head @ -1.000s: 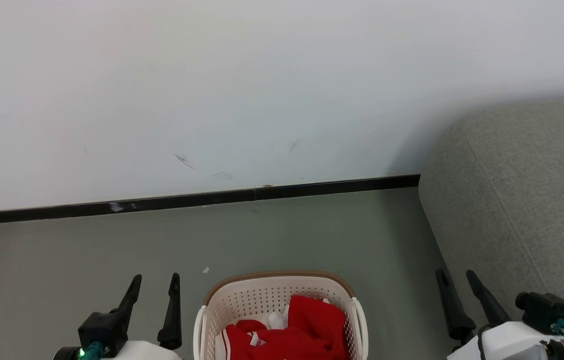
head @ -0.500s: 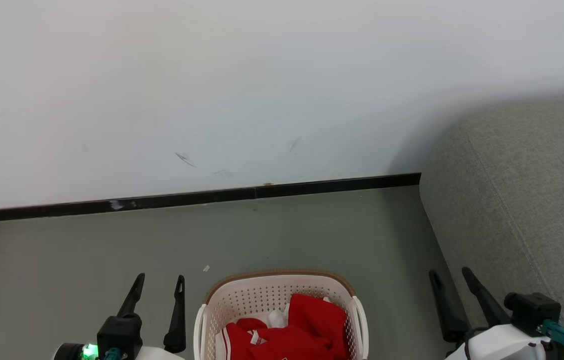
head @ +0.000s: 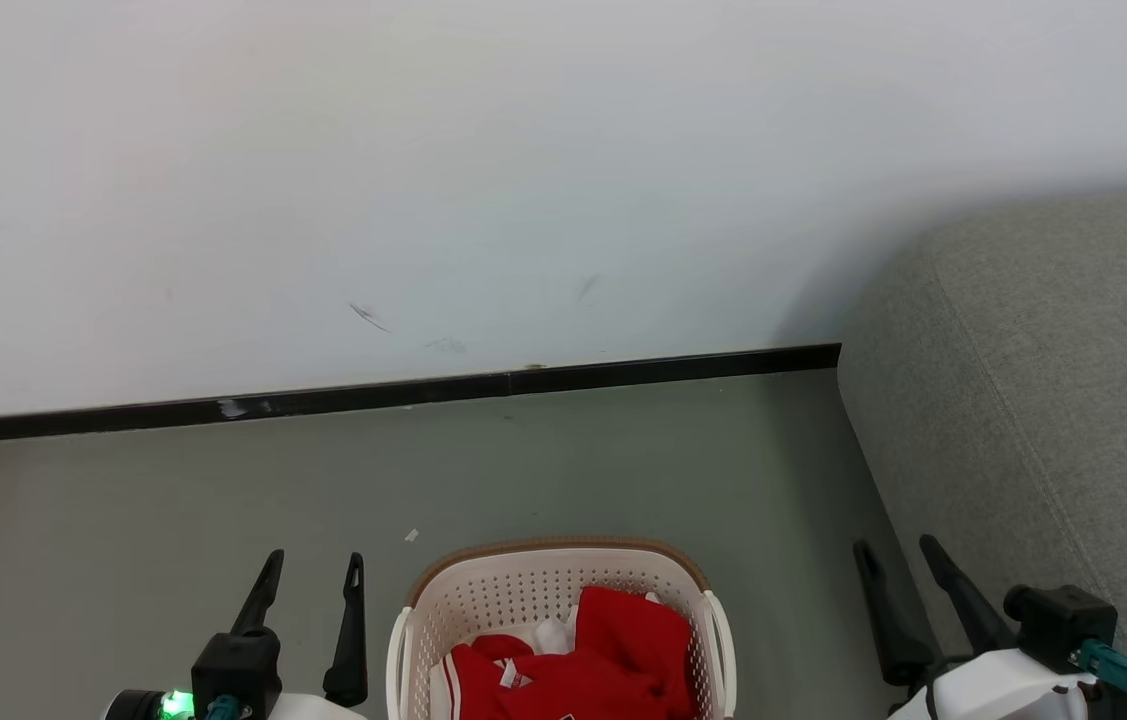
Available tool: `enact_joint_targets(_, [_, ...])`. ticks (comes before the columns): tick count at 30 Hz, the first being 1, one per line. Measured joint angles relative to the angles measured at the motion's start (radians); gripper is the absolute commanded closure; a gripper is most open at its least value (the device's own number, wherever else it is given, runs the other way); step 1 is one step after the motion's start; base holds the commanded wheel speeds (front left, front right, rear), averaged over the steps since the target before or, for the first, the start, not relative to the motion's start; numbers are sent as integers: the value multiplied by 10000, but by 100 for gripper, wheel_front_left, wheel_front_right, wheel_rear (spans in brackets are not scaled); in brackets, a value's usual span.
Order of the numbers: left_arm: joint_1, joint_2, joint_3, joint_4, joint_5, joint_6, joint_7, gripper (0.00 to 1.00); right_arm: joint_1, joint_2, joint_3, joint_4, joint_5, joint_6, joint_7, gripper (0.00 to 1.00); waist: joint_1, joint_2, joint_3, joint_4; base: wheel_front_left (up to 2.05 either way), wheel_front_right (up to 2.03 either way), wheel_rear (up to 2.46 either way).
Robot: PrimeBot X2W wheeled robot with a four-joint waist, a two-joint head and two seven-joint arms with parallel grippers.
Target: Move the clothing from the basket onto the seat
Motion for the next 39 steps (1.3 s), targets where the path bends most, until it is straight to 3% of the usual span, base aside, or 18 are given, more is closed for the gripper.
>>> enact_joint_targets(18, [-46, -2, -146, 245, 21, -12, 0, 0, 1, 0, -42, -161, 42, 2, 0, 0, -1, 0, 221, -20, 0, 0, 0])
enact_joint_targets(39, [-1227, 138, -1055, 1248, 711, -721, -2, 0, 1, 6, -874, -988, 44, 2, 0, 0, -2, 0, 1118, -266, 0, 0, 0])
